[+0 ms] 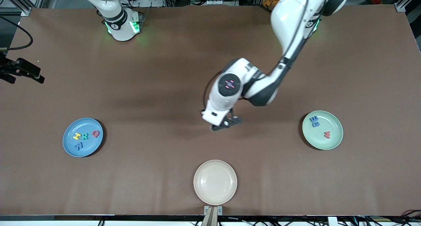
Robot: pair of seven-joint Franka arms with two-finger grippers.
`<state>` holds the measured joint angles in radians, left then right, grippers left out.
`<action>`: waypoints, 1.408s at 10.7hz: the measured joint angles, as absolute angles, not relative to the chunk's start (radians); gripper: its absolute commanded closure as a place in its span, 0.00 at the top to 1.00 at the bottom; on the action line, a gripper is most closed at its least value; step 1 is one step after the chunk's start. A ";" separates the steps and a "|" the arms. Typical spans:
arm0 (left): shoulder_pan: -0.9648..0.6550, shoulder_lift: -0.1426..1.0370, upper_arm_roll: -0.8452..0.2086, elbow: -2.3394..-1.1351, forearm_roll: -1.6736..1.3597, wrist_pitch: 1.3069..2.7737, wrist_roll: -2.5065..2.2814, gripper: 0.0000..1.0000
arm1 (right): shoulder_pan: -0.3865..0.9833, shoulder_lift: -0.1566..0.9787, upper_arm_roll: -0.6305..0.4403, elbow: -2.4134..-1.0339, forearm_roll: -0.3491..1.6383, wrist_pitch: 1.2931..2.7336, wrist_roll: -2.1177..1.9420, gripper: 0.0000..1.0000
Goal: Sort uppercase to blue plate, lowercase to green plate
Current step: 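Carry the yellow y to the green plate and open the left gripper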
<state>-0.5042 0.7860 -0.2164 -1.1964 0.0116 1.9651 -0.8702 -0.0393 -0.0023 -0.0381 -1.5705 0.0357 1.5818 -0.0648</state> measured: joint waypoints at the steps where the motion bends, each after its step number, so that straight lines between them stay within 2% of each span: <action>1: -0.424 0.758 -0.217 -1.211 0.019 1.906 -0.699 0.00 | -0.039 -0.002 -0.035 -1.571 0.040 1.580 -0.065 1.00; 5: -0.139 0.659 -0.213 -1.394 0.131 1.863 -0.145 0.00 | -0.040 -0.002 -0.032 -1.570 0.045 1.580 -0.065 1.00; 11: -0.105 0.647 -0.020 -1.550 0.171 1.902 0.151 0.00 | -0.041 -0.003 -0.031 -1.562 0.043 1.580 -0.065 1.00; 12: -0.104 0.642 0.009 -1.578 0.171 1.942 0.178 0.19 | -0.041 -0.003 -0.031 -1.562 0.040 1.580 -0.066 1.00; 13: -0.103 0.640 0.030 -1.607 0.171 1.985 0.188 0.86 | -0.041 -0.003 -0.031 -1.562 0.036 1.580 -0.069 1.00; 14: -0.104 0.640 0.036 -1.625 0.171 2.007 0.195 1.00 | -0.041 -0.003 -0.031 -1.562 0.033 1.580 -0.071 1.00; 15: -0.108 0.639 0.036 -1.630 0.171 2.014 0.195 1.00 | -0.041 -0.003 -0.030 -1.562 0.031 1.580 -0.073 1.00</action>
